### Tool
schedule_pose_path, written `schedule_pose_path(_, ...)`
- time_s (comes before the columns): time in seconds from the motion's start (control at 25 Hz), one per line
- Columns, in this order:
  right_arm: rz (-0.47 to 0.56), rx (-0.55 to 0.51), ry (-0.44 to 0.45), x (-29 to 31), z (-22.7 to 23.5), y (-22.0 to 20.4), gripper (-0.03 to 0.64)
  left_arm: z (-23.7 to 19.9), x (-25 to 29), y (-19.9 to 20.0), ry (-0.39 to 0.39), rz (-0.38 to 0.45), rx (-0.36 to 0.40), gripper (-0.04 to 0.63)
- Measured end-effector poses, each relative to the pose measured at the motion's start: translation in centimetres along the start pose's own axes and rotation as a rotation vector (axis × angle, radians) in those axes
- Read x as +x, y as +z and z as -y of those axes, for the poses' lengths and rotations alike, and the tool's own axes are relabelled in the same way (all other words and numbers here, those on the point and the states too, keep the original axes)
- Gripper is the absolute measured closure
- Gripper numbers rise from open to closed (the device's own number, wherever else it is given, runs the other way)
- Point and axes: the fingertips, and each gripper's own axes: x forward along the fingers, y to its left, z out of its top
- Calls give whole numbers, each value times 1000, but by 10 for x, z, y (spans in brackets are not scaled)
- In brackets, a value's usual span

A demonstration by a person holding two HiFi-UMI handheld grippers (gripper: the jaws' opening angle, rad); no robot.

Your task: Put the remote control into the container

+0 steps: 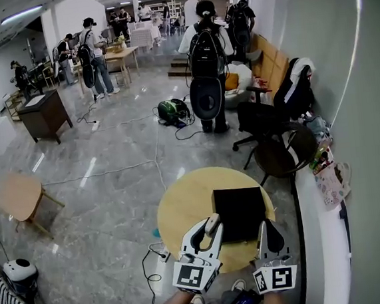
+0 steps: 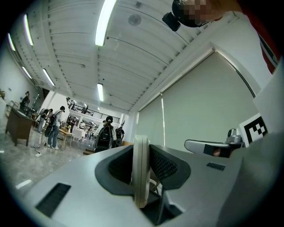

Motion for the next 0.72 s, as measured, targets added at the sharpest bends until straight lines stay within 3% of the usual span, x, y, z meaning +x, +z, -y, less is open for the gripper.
schedule_pose_path(0.32,-4,20,36,21,62,-8,594,30,54,-11,30,-16,13,485)
schedule_pose_path(0.44,-4,29,53,33,86,-11,594,39,79,-12,45,13,16,485)
schedule_pose_path(0.64,2,47,78,50,126,-18,594,53,113,-25,83,-37,33,485)
schedule_pose_path(0.72,6,55,91,56,142,-20,594,62,129,-24,88,-1,34,485)
